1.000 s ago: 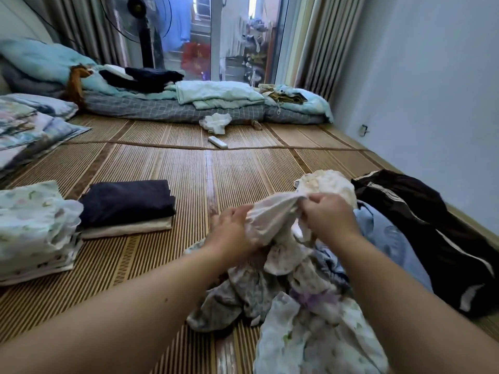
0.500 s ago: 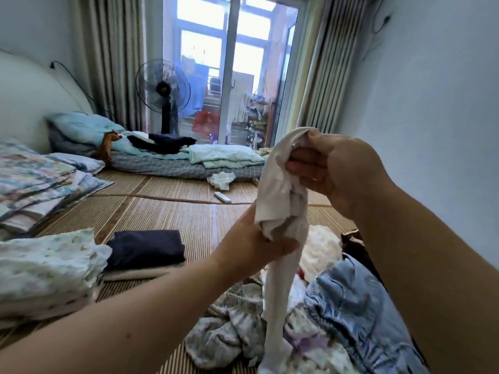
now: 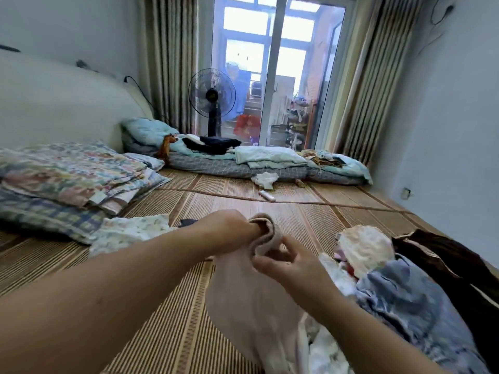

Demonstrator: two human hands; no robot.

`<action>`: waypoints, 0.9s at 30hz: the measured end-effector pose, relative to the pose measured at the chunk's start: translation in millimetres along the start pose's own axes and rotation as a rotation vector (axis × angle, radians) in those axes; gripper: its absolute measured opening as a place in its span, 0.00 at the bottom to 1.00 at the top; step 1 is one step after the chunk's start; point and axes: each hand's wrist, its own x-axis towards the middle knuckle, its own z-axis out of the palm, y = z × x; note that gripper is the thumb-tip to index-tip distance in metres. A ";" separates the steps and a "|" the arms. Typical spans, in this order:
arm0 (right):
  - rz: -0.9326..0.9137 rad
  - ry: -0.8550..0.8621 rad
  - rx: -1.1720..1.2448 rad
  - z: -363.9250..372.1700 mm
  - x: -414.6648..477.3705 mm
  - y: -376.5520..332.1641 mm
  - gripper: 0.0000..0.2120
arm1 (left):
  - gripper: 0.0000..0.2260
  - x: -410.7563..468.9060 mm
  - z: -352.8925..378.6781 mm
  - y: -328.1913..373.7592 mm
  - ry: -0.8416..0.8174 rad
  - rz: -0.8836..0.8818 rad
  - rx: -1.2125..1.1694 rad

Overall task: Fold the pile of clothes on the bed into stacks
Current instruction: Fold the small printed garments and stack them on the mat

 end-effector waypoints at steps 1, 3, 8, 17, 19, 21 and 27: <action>-0.037 -0.045 -0.061 16.4 -1.7 -4.9 0.23 | 0.16 -4.8 1.1 -1.7 -0.038 0.030 0.069; -0.096 -0.007 -0.213 37.8 1.3 -11.5 0.25 | 0.13 -14.6 1.4 -3.9 -0.066 0.112 0.104; -0.122 0.085 -0.402 36.6 19.5 -21.8 0.13 | 0.08 -31.9 -23.8 -30.0 -0.044 0.102 0.208; -0.356 -0.076 -0.503 -36.7 35.0 -105.7 0.04 | 0.09 -41.8 -121.3 -61.0 -0.007 0.148 0.062; -0.374 -0.006 -0.376 -48.7 42.0 -128.6 0.04 | 0.08 -40.4 -143.1 -54.0 0.047 0.163 -0.017; -0.369 0.069 -0.250 -60.2 51.2 -148.7 0.04 | 0.07 -37.8 -165.3 -46.1 0.127 0.166 -0.065; -0.268 0.339 -0.080 -52.4 81.6 -185.9 0.09 | 0.12 -21.4 -204.6 -19.0 0.246 -0.058 -0.184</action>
